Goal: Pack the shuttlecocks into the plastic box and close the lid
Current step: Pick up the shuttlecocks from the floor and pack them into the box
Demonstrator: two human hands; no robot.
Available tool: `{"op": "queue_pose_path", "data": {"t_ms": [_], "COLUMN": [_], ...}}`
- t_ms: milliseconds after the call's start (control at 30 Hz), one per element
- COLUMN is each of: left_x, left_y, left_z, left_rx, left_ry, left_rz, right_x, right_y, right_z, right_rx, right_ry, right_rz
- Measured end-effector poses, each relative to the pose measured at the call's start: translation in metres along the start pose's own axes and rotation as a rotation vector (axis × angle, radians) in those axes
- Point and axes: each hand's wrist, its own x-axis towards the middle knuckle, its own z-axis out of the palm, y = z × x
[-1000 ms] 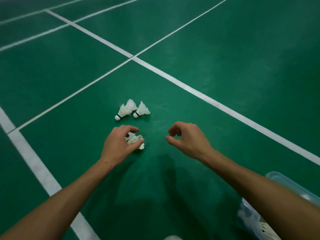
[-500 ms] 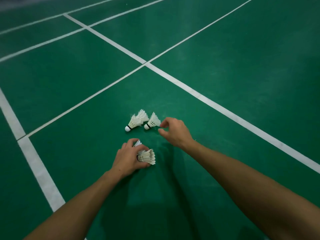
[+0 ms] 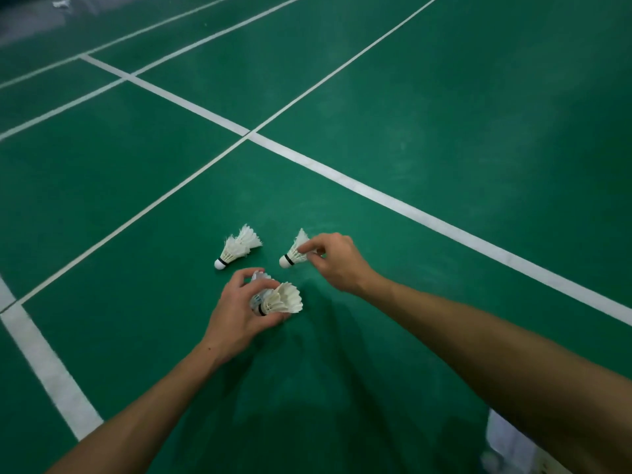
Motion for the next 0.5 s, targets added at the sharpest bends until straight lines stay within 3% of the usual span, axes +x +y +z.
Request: {"op": "queue_pose_path", "data": {"t_ms": [200, 500], "left_x": [-0.011, -0.069], "left_y": [0.092, 0.222], "left_z": [0.045, 0.116], "left_rx": [-0.086, -0.141], "left_ry": [-0.04, -0.255], "left_rz": [0.203, 0.45], "right_x": [-0.124, -0.316], "right_y": [0.039, 0.077], "right_z": [-0.094, -0.2], "right_rx": [0.063, 0.103], "right_ry": [0.215, 0.497], "right_rz": [0.023, 0.13]}}
